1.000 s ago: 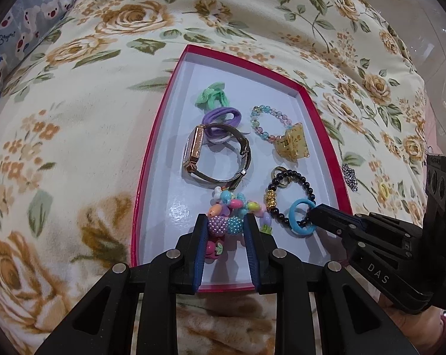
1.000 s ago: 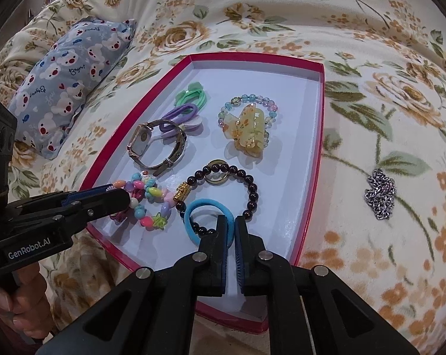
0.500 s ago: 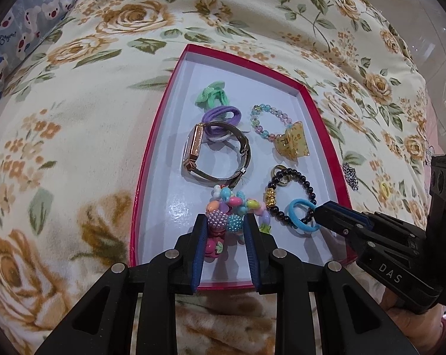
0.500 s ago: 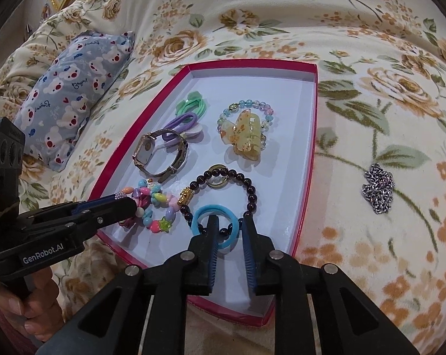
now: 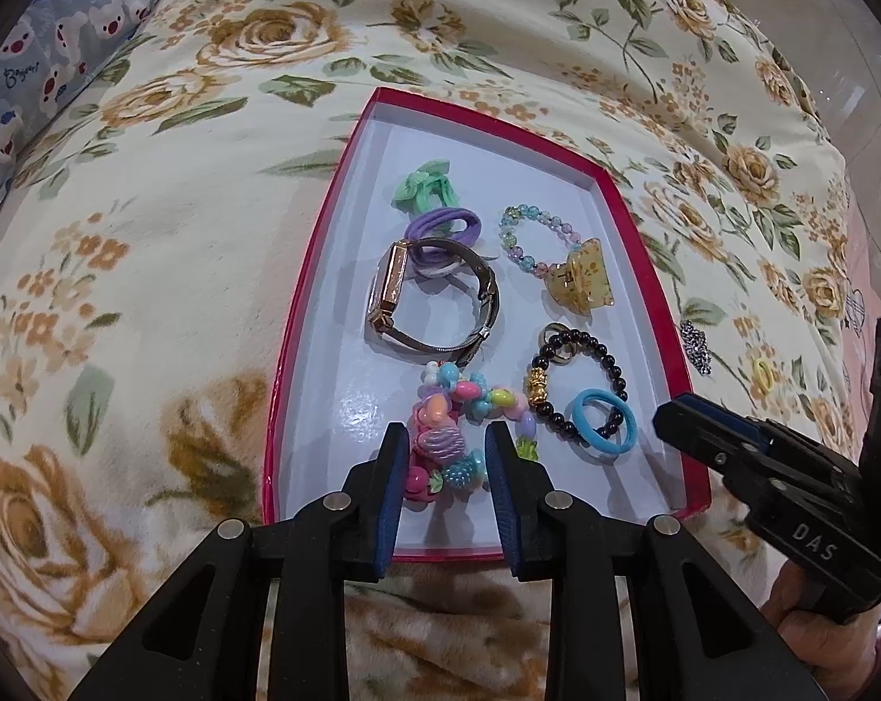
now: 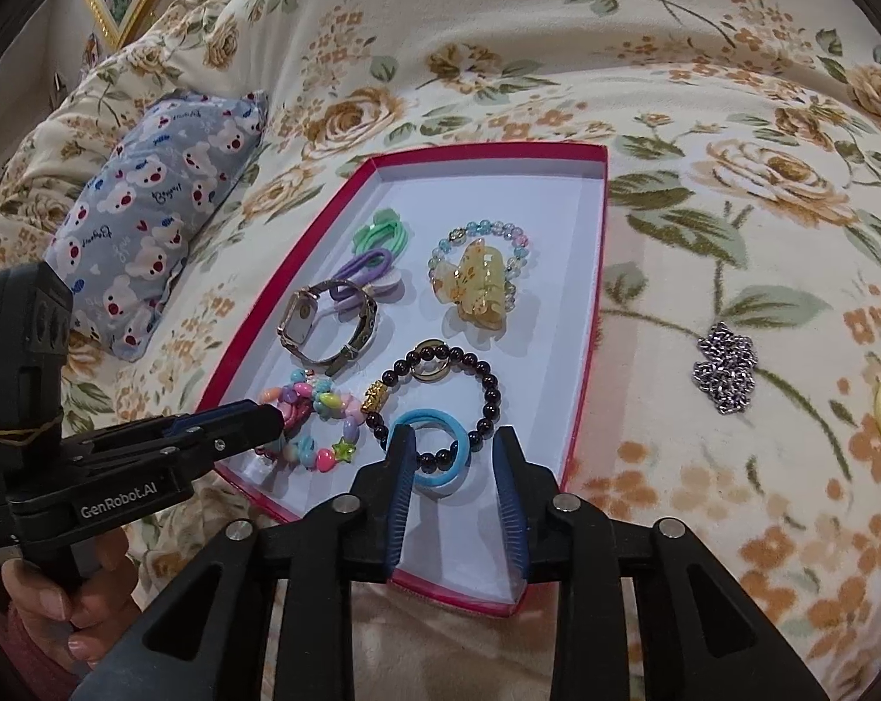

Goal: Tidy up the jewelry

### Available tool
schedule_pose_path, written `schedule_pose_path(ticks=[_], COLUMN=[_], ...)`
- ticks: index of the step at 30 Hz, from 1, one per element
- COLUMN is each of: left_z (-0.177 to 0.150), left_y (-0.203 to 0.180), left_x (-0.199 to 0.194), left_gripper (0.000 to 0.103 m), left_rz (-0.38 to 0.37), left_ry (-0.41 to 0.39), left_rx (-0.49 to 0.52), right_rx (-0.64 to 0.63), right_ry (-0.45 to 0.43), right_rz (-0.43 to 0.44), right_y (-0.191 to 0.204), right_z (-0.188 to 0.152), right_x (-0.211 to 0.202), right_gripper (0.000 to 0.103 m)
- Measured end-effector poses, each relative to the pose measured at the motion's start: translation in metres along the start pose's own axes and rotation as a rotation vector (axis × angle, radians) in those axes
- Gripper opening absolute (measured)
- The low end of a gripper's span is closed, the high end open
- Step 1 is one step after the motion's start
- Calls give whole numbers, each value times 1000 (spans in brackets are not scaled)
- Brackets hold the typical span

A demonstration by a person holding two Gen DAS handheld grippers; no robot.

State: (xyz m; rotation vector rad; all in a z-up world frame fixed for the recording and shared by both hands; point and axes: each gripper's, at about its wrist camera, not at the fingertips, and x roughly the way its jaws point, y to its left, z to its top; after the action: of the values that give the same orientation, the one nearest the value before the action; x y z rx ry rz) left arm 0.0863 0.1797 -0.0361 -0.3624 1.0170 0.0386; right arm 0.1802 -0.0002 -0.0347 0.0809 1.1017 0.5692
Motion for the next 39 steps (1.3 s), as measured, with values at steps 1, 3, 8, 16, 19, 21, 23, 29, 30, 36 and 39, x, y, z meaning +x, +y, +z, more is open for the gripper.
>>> schedule_pose_path(ticks=[1,3,8,16,19,21,23,29,30,36,39], left_z=[0,0,-2,-6,-10,-14,-20,-38,-40,-56,-66], left_y=[0,0,-1,-3,-3,-2,-1,4,5,9,7], left_x=[0,-1,-1,-10,-20,-28,-35,-56,-59,-73,-79], left_gripper=[27,28,33,52,53,64,74,84,84,87,89], left_rz=[1,3,8,25,36,58,72,78,79,99,109], left_ry=[-1,-1,2,-20,-43,-69,-87,-132,-136,-165,-174], left_rx=[1,3,3,10,15,17,13,-12,-15,-26,-17], right_rx=[5,15,36,70,61,48,44,47,46,25,10], right_ry=[-10,-26,-41,-68,-101,-123,-138,-185,-193,-244,-257], right_rz=[3,9,21,48,70,65,72,86,88,73,59], right_y=[-1,-2,-5,-9,-7,-4,-3,0,1,6,9], right_z=[-1,-1,-3,-10,-13,-16,-19,-32,-33,-44,-48], right_x=[-2,-7,-12,-20,-26,-30,-33,-41,-43,-57,-63], right_gripper=[30,30,31,43,52,59,61,74,76,83,85])
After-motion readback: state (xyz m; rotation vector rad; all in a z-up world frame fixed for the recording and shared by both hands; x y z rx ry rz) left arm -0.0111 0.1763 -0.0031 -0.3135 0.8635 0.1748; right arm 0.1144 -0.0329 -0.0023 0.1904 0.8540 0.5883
